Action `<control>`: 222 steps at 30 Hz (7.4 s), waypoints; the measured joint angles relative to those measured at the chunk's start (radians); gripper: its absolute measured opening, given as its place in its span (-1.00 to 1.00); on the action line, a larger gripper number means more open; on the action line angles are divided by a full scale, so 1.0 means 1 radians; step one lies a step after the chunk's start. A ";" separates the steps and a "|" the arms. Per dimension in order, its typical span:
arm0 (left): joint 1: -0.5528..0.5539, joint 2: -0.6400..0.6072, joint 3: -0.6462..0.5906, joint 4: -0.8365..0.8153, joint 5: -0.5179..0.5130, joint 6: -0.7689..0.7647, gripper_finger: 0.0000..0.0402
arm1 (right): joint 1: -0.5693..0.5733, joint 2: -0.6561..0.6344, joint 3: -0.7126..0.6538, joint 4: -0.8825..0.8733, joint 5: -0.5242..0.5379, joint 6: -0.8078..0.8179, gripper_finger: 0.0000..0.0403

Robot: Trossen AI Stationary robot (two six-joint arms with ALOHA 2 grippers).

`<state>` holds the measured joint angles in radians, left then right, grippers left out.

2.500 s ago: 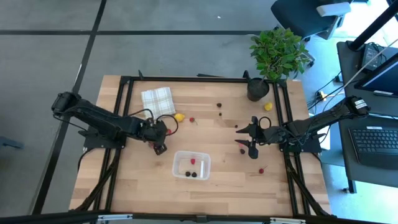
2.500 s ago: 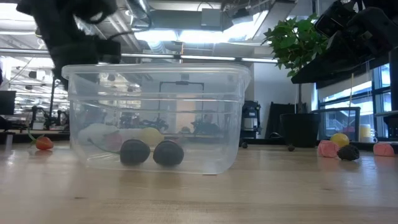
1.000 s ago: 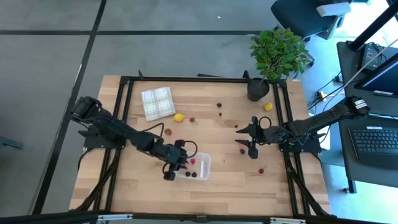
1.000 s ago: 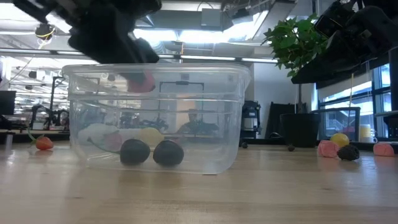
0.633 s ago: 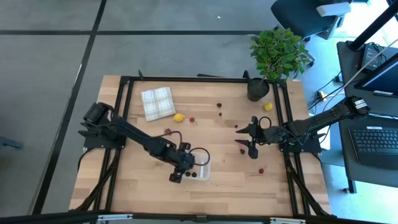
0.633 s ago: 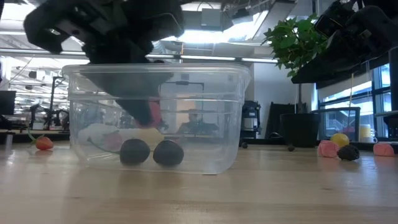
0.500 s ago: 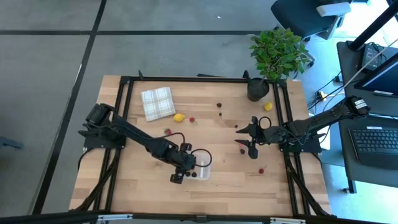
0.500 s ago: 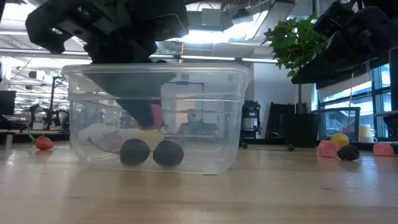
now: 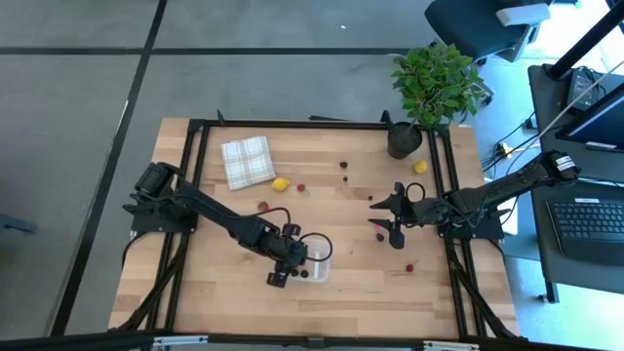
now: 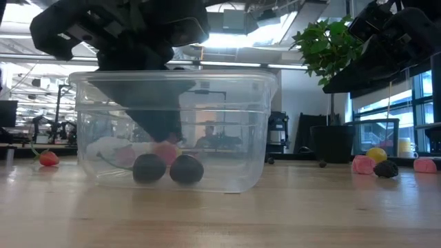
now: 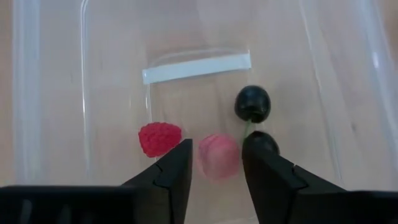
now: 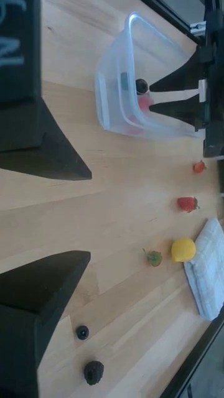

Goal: Pick and placing Produce into tupperware
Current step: Put the left peach into the transparent bin, then put the bottom strawberry into the transparent bin

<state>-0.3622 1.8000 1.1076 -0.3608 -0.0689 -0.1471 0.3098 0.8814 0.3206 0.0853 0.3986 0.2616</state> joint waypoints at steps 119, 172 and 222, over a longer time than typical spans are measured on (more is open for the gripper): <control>0.015 -0.454 -0.565 -0.313 -0.111 -0.419 -0.56 | 0.000 0.000 0.000 -0.008 0.000 0.020 -0.02; -0.005 -0.067 0.015 -0.182 -0.022 0.101 -0.54 | 0.000 0.000 0.000 -0.008 0.000 0.022 -0.02; 0.209 -0.544 -0.354 -0.418 -0.307 -0.053 0.11 | 0.000 0.000 0.000 -0.008 0.000 0.021 -0.02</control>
<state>-0.1527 1.2556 0.7535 -0.7792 -0.3754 -0.2003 0.3097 0.8818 0.3206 0.0776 0.3985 0.2823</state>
